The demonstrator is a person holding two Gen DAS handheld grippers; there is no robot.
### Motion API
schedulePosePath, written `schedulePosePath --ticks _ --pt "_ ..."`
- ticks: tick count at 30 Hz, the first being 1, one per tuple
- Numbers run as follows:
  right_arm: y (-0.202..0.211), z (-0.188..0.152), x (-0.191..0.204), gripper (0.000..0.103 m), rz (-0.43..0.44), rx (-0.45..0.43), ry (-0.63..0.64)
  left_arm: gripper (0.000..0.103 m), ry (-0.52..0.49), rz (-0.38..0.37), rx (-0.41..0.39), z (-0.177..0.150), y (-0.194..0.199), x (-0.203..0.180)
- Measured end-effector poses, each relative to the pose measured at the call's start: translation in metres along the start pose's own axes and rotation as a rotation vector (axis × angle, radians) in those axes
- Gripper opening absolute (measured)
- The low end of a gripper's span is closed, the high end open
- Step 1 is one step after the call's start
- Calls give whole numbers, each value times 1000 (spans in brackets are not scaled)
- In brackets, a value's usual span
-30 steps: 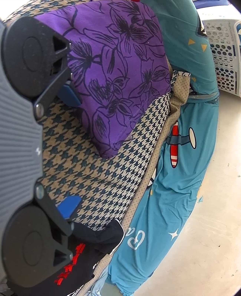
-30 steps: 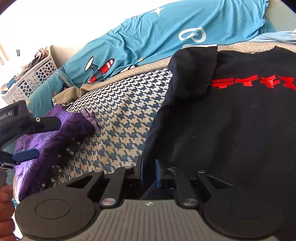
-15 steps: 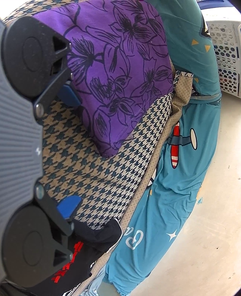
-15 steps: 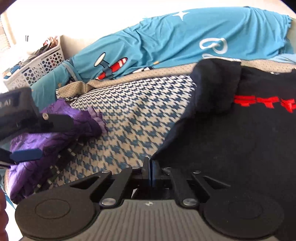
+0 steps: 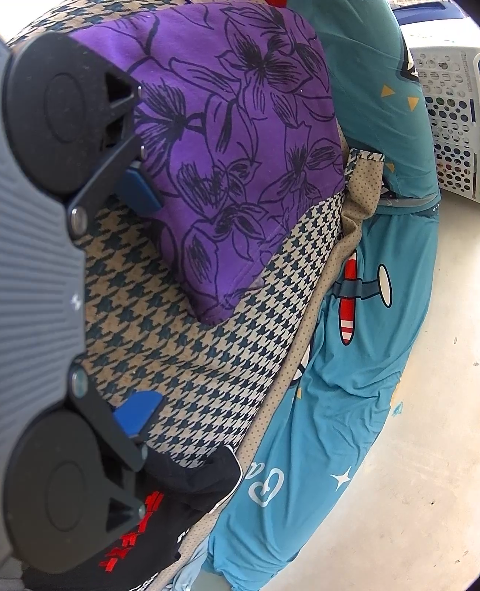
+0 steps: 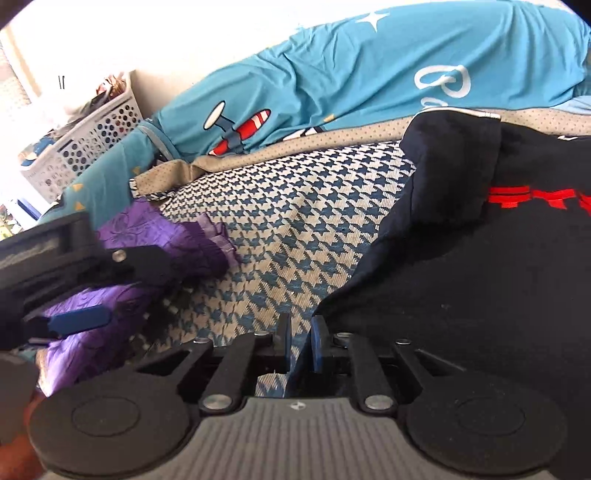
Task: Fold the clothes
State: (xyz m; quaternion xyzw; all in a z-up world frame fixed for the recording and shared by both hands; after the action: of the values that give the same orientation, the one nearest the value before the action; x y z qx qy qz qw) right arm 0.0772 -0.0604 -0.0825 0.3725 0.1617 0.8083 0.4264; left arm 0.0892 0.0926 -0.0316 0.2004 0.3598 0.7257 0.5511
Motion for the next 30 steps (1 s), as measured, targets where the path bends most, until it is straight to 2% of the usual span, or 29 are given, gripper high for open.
schedulePosePath --ticks 4,9,17,19,21,25,28,30 --pt "17 -16 8 14 -21 17 103 103 -4 2 2 -1 0 -1" --pt "19 -45 16 14 -51 101 269 103 -9 7 9 -4 -2 -1" --pt "33 -62 21 18 -74 108 305 103 -2 9 15 -4 -3 0" --pt "34 -63 22 19 -98 100 315 103 -2 7 16 -4 -3 0" --pt "34 -66 23 26 -107 102 325 103 -1 6 17 -5 -3 0" --pt "30 -70 25 27 -121 91 358 103 0 2 19 -5 -3 0" --pt "27 -71 27 19 -120 80 365 103 1 0 21 -6 -3 -1" --pt "25 -72 29 7 -121 76 378 103 0 0 21 -6 -3 -1"
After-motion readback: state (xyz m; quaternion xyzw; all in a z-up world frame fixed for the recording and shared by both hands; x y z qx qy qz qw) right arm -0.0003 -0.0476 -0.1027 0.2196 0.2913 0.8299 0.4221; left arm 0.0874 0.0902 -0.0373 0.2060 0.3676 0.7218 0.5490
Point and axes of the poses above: each gripper's, at about its wrist camera, not at the fingertips, and y roughly against the way its jaws point, x to its left, z to its top, the point moved 10 cm from there along -y, roughly the way its jaws point, and after that the axes turned 9 degrees about z, right-handed, at the moved point
